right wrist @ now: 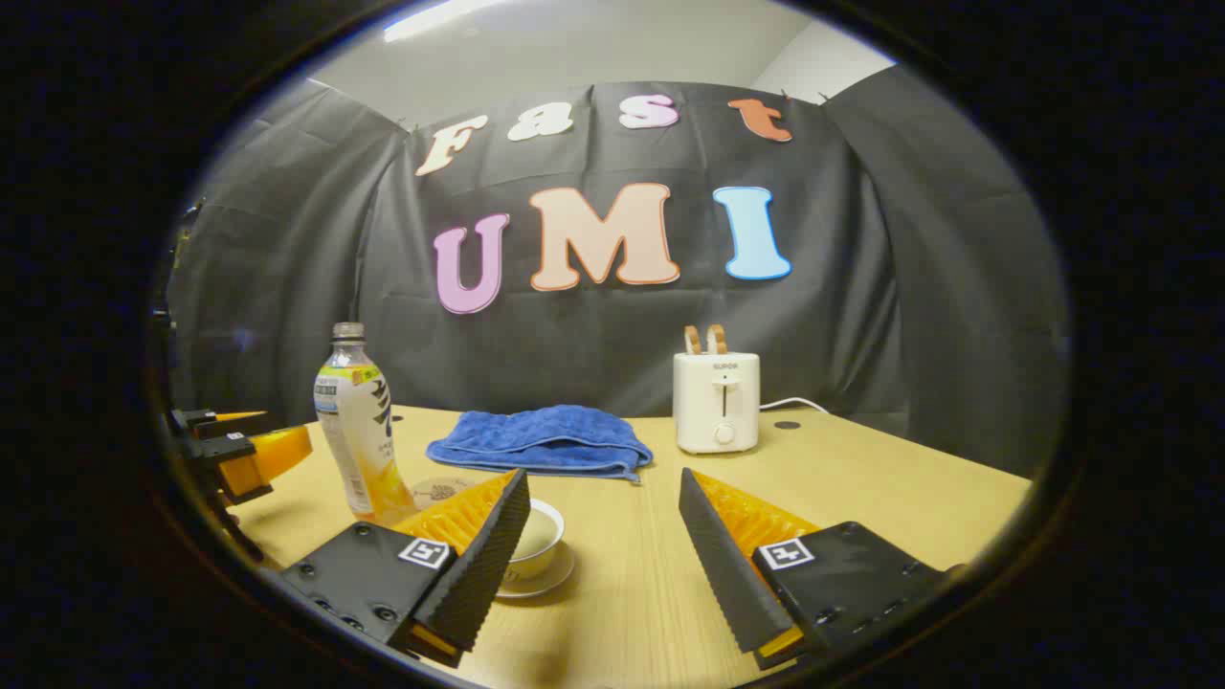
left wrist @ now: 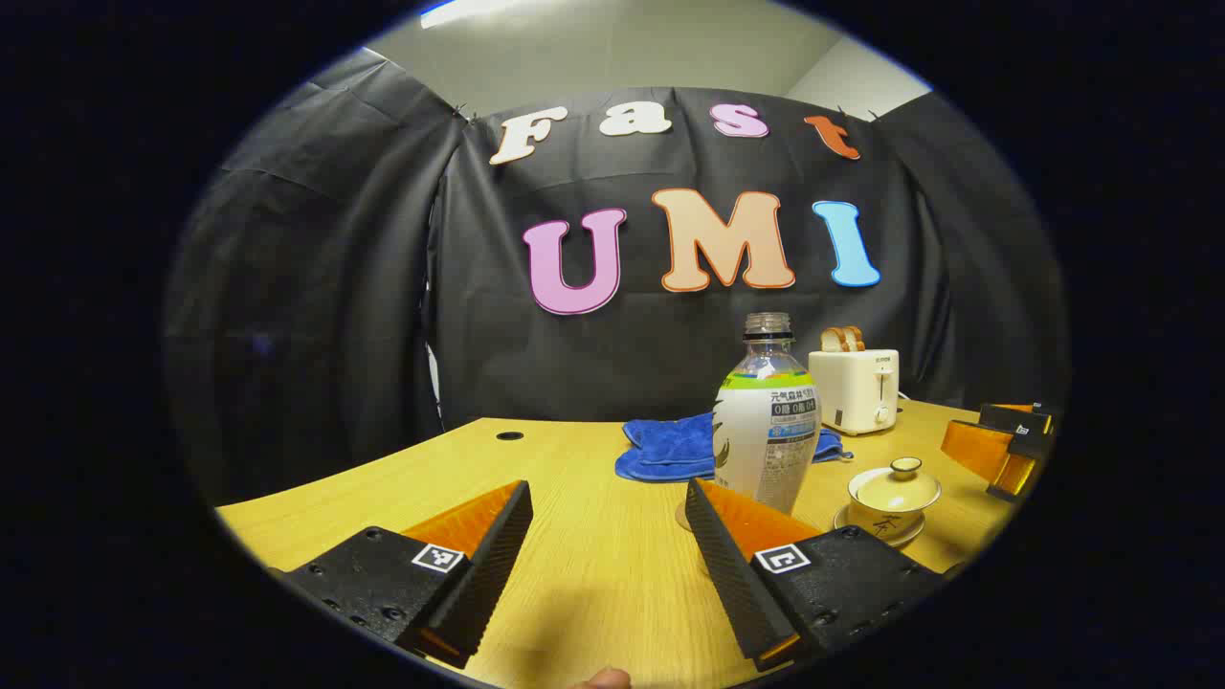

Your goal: Open the teacup lid with one hand, grasp the water bottle and pour water into the teacup with the other hand; after pouring, place the water bottle on the coaster and then close the teacup lid.

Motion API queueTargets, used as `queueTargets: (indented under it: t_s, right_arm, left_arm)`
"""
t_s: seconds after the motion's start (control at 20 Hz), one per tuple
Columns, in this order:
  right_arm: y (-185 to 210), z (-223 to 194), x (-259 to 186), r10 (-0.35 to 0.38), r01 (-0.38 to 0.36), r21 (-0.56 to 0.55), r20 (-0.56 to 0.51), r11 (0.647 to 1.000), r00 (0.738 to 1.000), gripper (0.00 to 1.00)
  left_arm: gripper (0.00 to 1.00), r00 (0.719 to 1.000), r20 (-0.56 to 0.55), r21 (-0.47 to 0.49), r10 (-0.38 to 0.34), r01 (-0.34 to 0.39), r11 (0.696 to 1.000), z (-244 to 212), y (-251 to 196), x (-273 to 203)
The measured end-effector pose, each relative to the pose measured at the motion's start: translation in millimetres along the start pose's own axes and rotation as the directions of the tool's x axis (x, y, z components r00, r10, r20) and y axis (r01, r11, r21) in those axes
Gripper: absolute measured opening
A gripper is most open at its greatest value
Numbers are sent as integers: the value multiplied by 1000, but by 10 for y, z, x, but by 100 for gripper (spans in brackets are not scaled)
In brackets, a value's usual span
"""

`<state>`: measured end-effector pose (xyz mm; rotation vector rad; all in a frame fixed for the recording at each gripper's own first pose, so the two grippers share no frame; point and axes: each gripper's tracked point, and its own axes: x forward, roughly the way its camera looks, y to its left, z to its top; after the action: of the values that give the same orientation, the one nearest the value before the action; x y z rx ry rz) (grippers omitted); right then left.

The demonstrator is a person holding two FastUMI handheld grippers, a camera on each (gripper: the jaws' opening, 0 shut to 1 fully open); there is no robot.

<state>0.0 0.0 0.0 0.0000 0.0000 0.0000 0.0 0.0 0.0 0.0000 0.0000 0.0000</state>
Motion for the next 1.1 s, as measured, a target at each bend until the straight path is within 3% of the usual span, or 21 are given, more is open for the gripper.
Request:
queueTargets:
  t_s: [0.25,0.35,0.4,0.45,0.85,1.1]
  right_arm:
    - [-18,1,-2,-2,2,1,-2,1000,1000,100]
    - [-9,10,-6,-2,2,0,1,1000,1000,95]
    - [-16,-1,-1,-2,2,1,0,1000,1000,100]
    - [-20,5,1,-4,4,0,0,1000,1000,95]
    - [-7,1,2,-1,1,0,0,1000,1000,98]
    - [59,-26,44,36,-36,0,-14,999,999,100]
  left_arm:
    - [95,1000,2,-4,7,-7,1000,3,22,-2]
    - [95,1000,4,-4,10,-10,1000,4,21,-10]
    - [95,1000,2,-3,15,-15,1000,-11,27,-10]
    - [95,1000,4,-3,21,-21,1000,-4,40,-8]
    - [95,999,4,-3,46,-46,999,-16,71,-6]
    - [95,999,3,-5,47,-47,999,-28,67,-3]
